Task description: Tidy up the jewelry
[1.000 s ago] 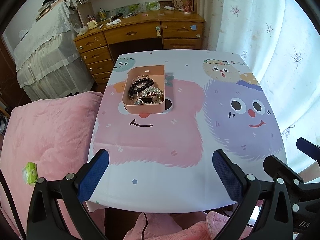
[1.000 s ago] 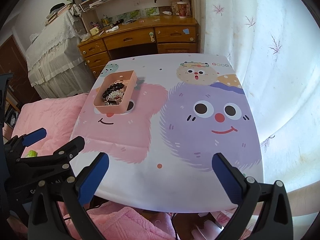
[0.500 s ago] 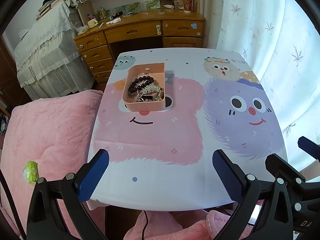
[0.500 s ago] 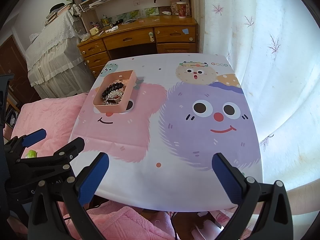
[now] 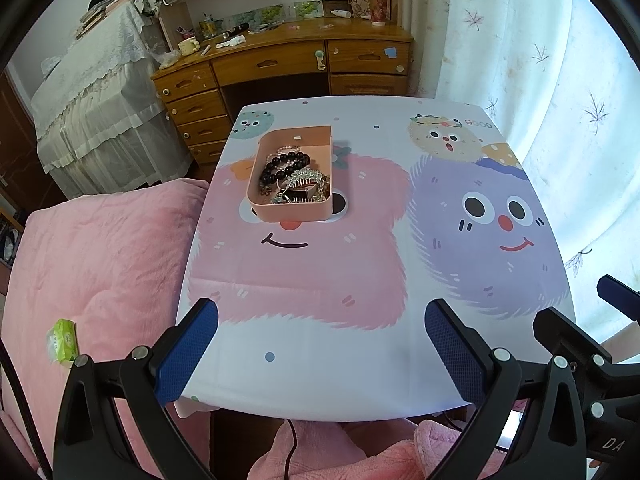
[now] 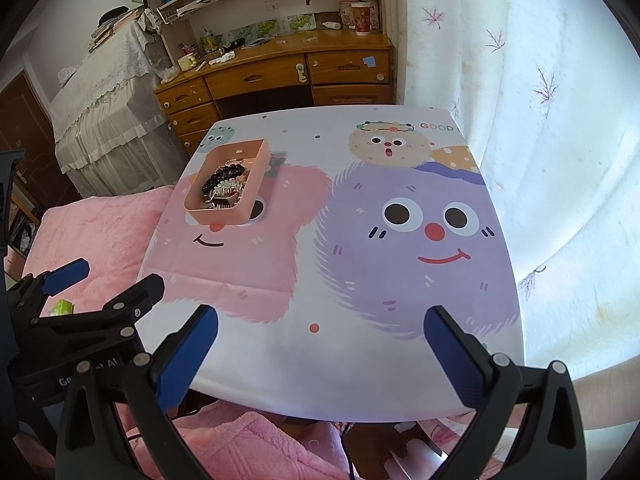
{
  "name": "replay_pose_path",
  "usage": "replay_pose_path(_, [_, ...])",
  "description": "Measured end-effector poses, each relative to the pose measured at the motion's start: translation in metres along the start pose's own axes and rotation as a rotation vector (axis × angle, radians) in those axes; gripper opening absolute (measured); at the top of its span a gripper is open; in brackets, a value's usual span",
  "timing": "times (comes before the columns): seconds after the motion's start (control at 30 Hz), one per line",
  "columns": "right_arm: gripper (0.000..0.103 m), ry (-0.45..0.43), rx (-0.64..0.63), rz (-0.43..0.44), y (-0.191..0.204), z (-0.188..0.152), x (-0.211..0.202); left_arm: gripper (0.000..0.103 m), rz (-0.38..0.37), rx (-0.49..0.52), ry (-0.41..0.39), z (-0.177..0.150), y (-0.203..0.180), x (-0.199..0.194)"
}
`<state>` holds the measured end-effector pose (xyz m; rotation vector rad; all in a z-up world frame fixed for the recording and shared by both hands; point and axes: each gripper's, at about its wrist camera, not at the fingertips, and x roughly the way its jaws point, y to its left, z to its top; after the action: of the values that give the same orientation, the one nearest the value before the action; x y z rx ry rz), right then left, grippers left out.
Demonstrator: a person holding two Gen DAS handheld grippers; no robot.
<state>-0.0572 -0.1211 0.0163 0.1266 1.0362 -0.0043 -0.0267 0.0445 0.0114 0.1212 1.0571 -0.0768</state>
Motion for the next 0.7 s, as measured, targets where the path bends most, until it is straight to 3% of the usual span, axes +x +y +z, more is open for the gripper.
replay_pose_path(0.7, [0.103,0.023,0.01,-0.001,-0.0047,-0.0075,0.003,0.102,0.001,-0.001,0.015,-0.0038,0.0008,-0.0009])
